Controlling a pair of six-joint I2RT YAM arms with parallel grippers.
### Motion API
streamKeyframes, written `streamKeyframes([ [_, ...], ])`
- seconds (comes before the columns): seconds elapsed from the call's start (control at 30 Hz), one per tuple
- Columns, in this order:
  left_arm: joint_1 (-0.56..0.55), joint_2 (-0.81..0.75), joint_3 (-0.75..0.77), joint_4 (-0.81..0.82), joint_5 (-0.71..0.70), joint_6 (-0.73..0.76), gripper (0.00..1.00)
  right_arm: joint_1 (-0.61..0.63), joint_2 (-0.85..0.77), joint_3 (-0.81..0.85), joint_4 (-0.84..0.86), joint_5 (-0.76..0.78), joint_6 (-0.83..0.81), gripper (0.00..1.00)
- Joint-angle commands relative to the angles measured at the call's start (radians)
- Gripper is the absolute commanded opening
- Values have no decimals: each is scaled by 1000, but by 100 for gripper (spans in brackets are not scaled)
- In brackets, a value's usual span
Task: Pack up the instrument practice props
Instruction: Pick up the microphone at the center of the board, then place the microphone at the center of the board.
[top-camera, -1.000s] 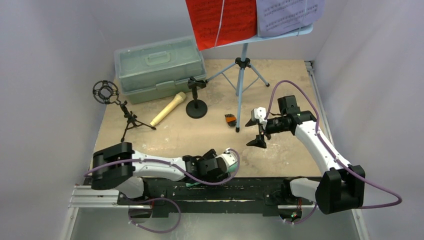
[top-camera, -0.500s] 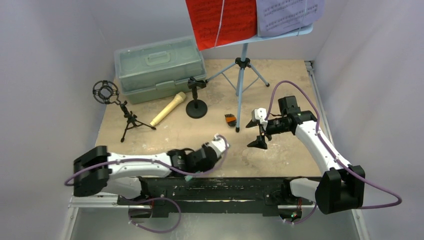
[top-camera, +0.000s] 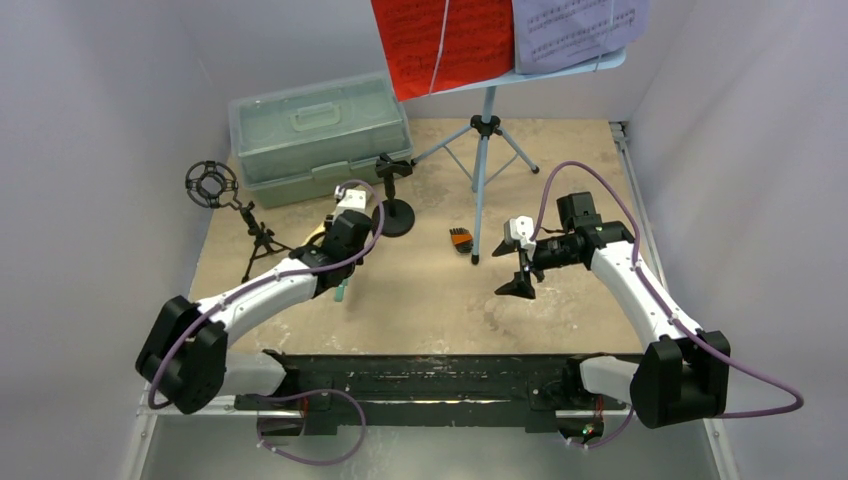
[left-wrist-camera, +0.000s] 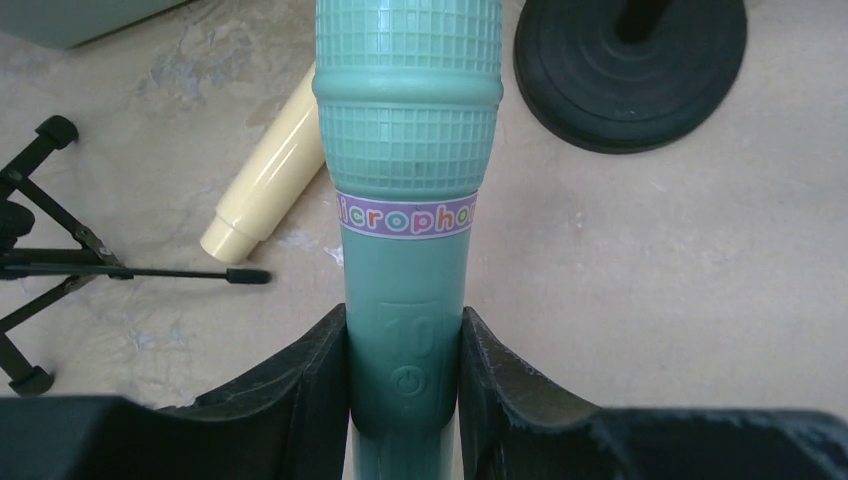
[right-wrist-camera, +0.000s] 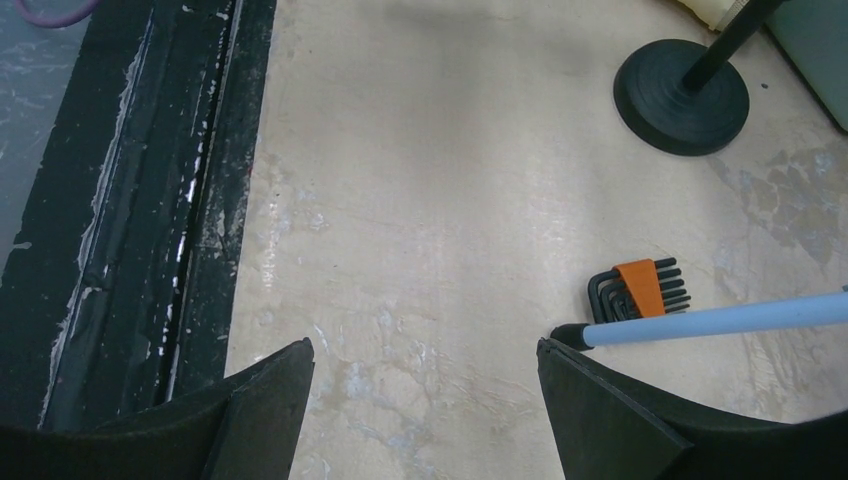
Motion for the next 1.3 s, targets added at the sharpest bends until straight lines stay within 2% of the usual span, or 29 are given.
streamKeyframes([
  [0.0, 51, 118, 75, 188, -46, 138, 0, -3, -14, 40, -26, -37, -31, 86],
  [0.17, 82, 244, 97, 350, -13, 228, 2, -4, -21, 43, -36, -45, -40, 86],
  [0.27, 97, 306, 120, 394, -19, 235, 21, -3, -25, 41, -43, -51, -48, 86],
  [0.4, 104, 344, 134, 437, -21, 238, 58, -3, -26, 44, -50, -54, -55, 86],
  [0.47, 104, 350, 148, 426, -40, 233, 67, -3, -28, 43, -52, -54, -57, 86],
  [0.67, 105, 292, 177, 289, -50, 168, 69, -5, -31, 41, -51, -50, -57, 86],
  [0.9, 104, 49, 122, 62, 103, 66, 71, -5, -32, 40, -53, -40, -57, 86],
  [1.1, 105, -208, 65, -26, 380, 63, 76, -5, -45, 41, -46, -30, -43, 86],
  [1.23, 105, -368, 0, 6, 635, 101, 77, -10, -78, 49, -25, -41, 3, 87],
  [1.27, 104, -403, -21, 18, 679, 109, 77, -13, -88, 53, -20, -45, 18, 92],
])
